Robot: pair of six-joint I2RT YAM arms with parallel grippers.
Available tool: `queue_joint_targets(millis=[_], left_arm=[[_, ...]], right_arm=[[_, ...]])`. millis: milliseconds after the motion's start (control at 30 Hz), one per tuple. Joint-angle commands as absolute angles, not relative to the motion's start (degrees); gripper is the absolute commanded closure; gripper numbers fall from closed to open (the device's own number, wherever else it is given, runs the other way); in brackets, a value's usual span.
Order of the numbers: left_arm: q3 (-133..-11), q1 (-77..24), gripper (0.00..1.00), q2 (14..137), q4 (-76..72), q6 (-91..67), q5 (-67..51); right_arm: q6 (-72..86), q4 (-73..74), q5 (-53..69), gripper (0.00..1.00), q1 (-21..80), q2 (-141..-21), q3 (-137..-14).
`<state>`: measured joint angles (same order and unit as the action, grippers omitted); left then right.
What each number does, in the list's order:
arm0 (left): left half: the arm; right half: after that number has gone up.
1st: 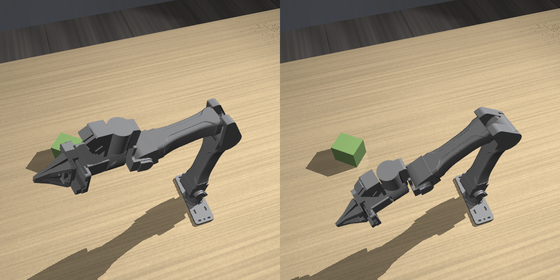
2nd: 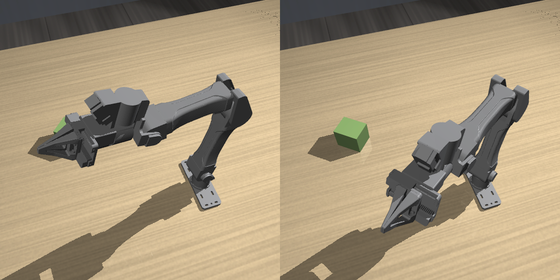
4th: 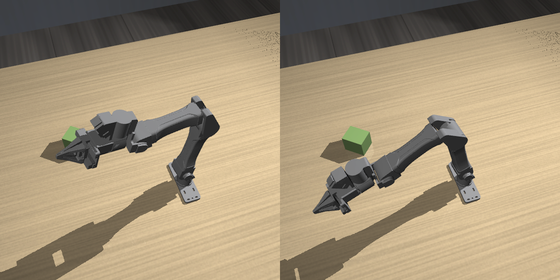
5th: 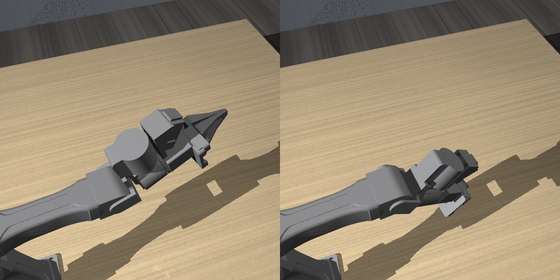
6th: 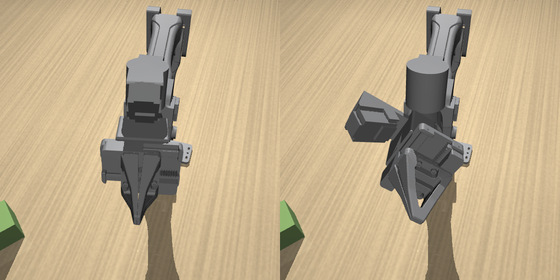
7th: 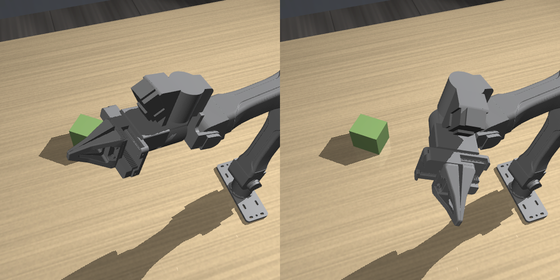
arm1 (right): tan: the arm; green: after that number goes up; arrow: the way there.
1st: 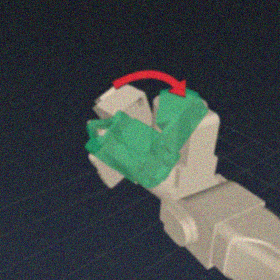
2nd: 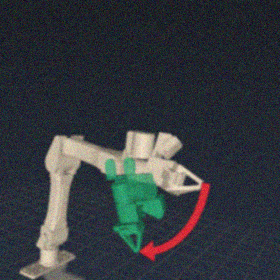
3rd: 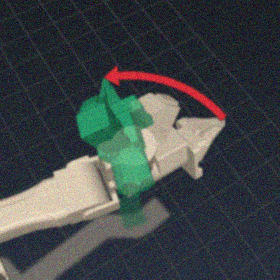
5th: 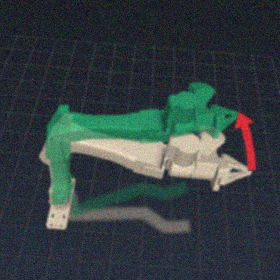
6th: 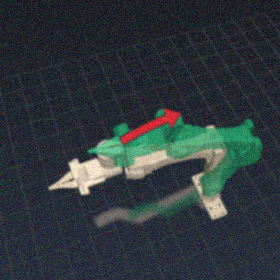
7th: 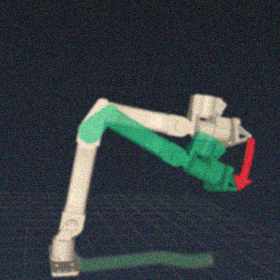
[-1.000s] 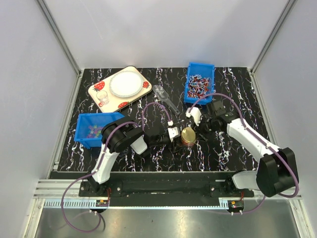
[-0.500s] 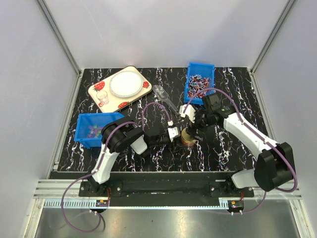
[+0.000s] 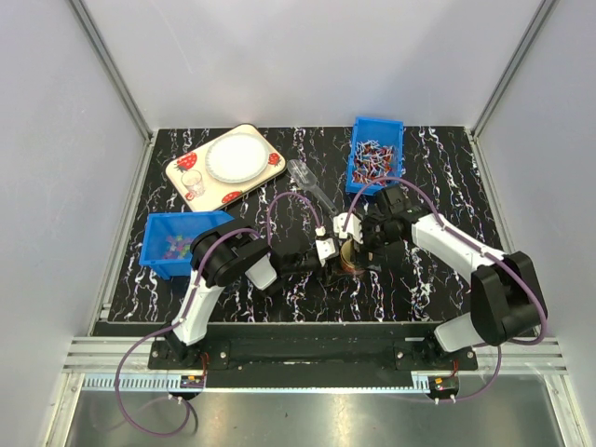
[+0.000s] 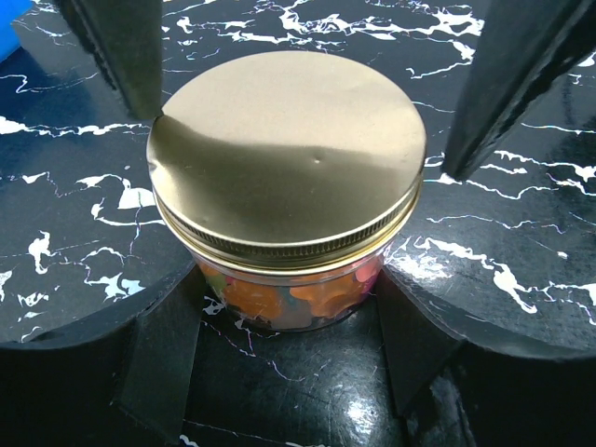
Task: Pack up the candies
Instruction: Screw the bottle lid onto the packing bottle.
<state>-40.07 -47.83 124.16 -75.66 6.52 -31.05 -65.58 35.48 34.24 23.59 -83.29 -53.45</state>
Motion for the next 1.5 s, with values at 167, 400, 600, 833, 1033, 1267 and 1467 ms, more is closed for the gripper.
queue_joint_targets(millis=[167, 400, 600, 833, 1033, 1267, 1467], left_arm=[[-40.87, -47.29, 0.47, 124.45, -80.16, 8.88, -30.15], [-40.87, -47.29, 0.47, 124.45, -80.24, 8.96, -30.15], [-40.78, -47.29, 0.47, 124.37, -80.07, 9.05, -30.06], [-41.04, -47.37, 0.48, 124.45, -79.63, 9.14, -29.88], [-41.13, -47.29, 0.48, 124.45, -79.37, 9.23, -29.79], [-41.05, -47.37, 0.48, 124.45, -79.36, 9.23, -29.71], [-41.04, -47.37, 0.48, 124.54, -79.28, 9.40, -29.79]], right_arm=[[-63.90, 30.76, 36.21, 0.00, 23.91, -84.64, -53.70], [-56.09, 29.80, 33.58, 0.11, 23.99, -85.52, -53.79], [-44.84, 25.85, 29.46, 0.16, 25.57, -82.98, -51.25], [-34.29, 17.23, 19.96, 0.18, 29.35, -78.14, -42.38], [-32.78, 17.49, 18.89, 0.07, 29.53, -78.58, -43.24], [-35.24, 22.85, 20.48, 0.00, 29.44, -76.20, -47.02], [-36.30, 27.68, 23.11, 0.00, 29.53, -75.59, -50.36]])
